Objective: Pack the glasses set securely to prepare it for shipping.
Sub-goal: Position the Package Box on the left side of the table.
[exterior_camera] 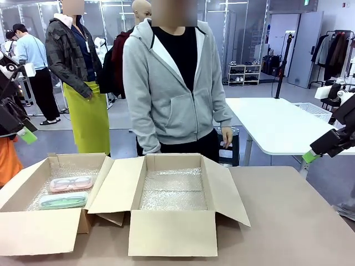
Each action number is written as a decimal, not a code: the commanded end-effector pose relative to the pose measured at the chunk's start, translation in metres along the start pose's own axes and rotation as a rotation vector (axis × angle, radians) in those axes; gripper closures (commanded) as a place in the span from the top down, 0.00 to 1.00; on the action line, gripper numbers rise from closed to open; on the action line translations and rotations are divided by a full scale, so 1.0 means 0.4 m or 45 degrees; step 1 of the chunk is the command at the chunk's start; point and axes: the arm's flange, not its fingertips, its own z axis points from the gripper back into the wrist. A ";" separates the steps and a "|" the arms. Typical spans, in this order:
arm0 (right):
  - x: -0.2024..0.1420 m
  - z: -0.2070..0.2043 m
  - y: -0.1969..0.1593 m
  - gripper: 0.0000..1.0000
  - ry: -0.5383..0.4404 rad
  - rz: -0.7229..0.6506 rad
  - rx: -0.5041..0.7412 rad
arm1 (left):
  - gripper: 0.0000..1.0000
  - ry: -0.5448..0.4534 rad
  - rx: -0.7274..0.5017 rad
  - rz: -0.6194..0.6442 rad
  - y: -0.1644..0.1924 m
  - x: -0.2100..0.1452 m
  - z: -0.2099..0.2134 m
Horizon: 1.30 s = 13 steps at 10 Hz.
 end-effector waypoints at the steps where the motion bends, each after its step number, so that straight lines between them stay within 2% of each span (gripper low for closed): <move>1: -0.005 -0.001 0.003 1.00 0.001 -0.004 -0.016 | 1.00 0.016 0.024 -0.002 -0.006 0.000 0.010; 13: -0.005 -0.001 0.003 1.00 0.001 -0.004 -0.016 | 1.00 0.016 0.024 -0.002 -0.006 0.000 0.010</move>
